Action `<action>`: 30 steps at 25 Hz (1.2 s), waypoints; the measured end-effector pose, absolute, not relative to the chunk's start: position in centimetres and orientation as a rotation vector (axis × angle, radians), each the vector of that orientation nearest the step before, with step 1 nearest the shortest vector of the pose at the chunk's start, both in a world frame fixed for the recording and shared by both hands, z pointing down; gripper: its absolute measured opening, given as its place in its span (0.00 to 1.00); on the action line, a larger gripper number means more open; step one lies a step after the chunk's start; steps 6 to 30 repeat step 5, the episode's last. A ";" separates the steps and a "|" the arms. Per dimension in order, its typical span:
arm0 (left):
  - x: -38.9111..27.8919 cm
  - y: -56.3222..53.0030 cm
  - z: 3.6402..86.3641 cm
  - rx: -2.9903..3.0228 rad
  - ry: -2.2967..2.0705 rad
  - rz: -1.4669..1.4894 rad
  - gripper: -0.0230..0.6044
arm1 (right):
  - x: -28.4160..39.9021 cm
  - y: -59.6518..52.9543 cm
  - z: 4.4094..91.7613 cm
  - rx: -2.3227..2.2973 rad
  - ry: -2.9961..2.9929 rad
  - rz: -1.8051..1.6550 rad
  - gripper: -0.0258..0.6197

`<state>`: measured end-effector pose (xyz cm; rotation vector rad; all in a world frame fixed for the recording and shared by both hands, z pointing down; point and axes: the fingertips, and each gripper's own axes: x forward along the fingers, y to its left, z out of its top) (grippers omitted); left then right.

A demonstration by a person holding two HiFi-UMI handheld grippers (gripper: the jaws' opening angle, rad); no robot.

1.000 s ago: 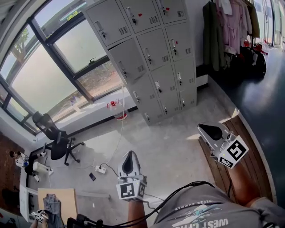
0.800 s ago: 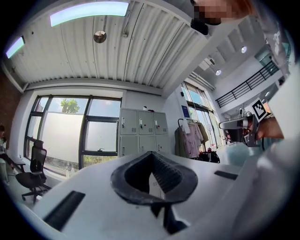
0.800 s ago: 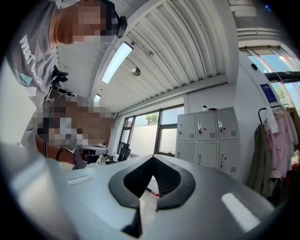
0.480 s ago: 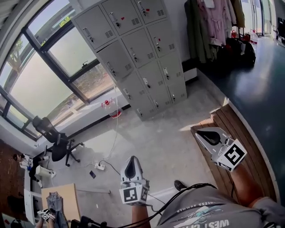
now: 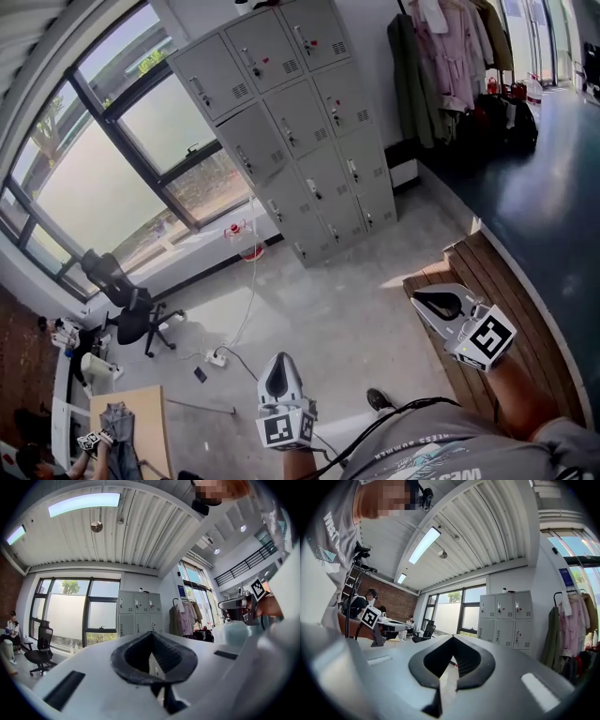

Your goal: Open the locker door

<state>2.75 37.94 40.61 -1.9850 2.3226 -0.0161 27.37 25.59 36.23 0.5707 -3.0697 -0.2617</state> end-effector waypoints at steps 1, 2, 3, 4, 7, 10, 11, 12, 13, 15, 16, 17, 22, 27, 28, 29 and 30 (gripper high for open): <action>3.1 38.5 40.4 -1.982 2.329 -0.018 0.04 | 27.7 26.0 36.1 0.565 -3.069 -0.257 0.03; 3.4 39.0 40.3 -1.979 2.336 -0.020 0.04 | 28.1 26.4 36.0 0.560 -3.069 -0.254 0.03; 3.8 39.5 40.3 -1.975 2.343 -0.021 0.04 | 28.5 26.7 35.9 0.555 -3.068 -0.252 0.03; 4.3 40.0 40.3 -1.970 2.349 -0.021 0.04 | 29.0 27.0 35.9 0.551 -3.068 -0.251 0.03; 4.7 40.4 40.3 -1.965 2.354 -0.022 0.04 | 29.4 27.4 35.9 0.547 -3.068 -0.250 0.03; 4.7 40.4 40.3 -1.965 2.354 -0.022 0.04 | 29.4 27.4 35.9 0.547 -3.068 -0.250 0.03; 4.7 40.4 40.3 -1.965 2.354 -0.022 0.04 | 29.4 27.4 35.9 0.547 -3.068 -0.250 0.03; 4.7 40.4 40.3 -1.965 2.354 -0.022 0.04 | 29.4 27.4 35.9 0.547 -3.068 -0.250 0.03; 4.7 40.4 40.3 -1.965 2.354 -0.022 0.04 | 29.4 27.4 35.9 0.547 -3.068 -0.250 0.03; 4.7 40.4 40.3 -1.965 2.354 -0.022 0.04 | 29.4 27.4 35.9 0.547 -3.068 -0.250 0.03; 4.7 40.4 40.3 -1.965 2.354 -0.022 0.04 | 29.4 27.4 35.9 0.547 -3.068 -0.250 0.03; 4.7 40.4 40.3 -1.965 2.354 -0.022 0.04 | 29.4 27.4 35.9 0.547 -3.068 -0.250 0.03; 4.7 40.4 40.3 -1.965 2.354 -0.022 0.04 | 29.4 27.4 35.9 0.547 -3.068 -0.250 0.03; 4.7 40.4 40.3 -1.965 2.354 -0.022 0.04 | 29.4 27.4 35.9 0.547 -3.068 -0.250 0.03; 4.7 40.4 40.3 -1.965 2.354 -0.022 0.04 | 29.4 27.4 35.9 0.547 -3.068 -0.250 0.03; 4.7 40.4 40.3 -1.965 2.354 -0.022 0.04 | 29.4 27.4 35.9 0.547 -3.068 -0.250 0.03; 4.7 40.4 40.3 -1.965 2.354 -0.022 0.04 | 29.4 27.4 35.9 0.547 -3.068 -0.250 0.03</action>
